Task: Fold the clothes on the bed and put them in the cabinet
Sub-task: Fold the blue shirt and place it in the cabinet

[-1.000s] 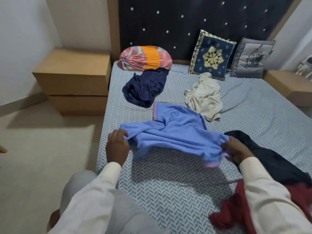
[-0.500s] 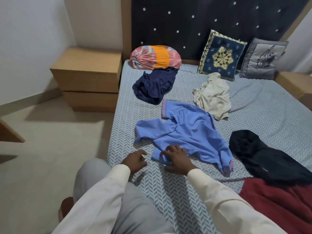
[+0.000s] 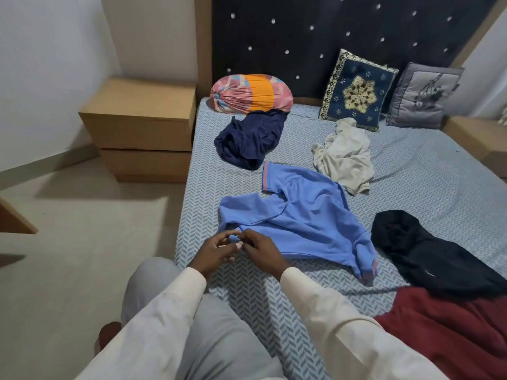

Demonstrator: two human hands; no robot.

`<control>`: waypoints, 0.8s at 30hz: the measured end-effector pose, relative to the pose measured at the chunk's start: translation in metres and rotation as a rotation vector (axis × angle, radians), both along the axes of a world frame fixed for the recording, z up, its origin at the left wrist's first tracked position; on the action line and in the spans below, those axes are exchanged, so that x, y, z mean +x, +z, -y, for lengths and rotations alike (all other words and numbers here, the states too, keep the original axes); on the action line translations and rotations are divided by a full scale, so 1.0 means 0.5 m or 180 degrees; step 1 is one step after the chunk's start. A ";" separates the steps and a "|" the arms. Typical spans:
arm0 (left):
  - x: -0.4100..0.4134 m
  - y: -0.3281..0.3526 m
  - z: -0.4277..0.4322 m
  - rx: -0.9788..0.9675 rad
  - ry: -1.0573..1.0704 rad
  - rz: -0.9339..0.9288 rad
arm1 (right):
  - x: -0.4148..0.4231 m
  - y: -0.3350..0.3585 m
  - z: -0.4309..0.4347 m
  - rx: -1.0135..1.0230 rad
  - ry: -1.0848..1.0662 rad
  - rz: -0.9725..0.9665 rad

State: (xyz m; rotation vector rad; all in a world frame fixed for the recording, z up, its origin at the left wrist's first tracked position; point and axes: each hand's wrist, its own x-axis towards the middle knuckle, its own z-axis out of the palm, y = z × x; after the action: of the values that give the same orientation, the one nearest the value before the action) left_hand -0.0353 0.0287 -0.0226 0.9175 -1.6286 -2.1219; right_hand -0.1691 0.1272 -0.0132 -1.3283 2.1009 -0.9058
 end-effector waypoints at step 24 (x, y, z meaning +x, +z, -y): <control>0.071 0.186 0.148 0.0675 0.2440 -0.1082 | -0.316 0.070 -0.202 0.0929 -0.0830 -0.0975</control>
State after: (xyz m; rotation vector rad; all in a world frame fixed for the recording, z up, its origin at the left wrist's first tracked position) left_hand 0.0003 -0.0455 0.0703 0.9677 -0.7218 -1.7733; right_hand -0.3269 0.2282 0.0219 -1.1136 2.5707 -0.4844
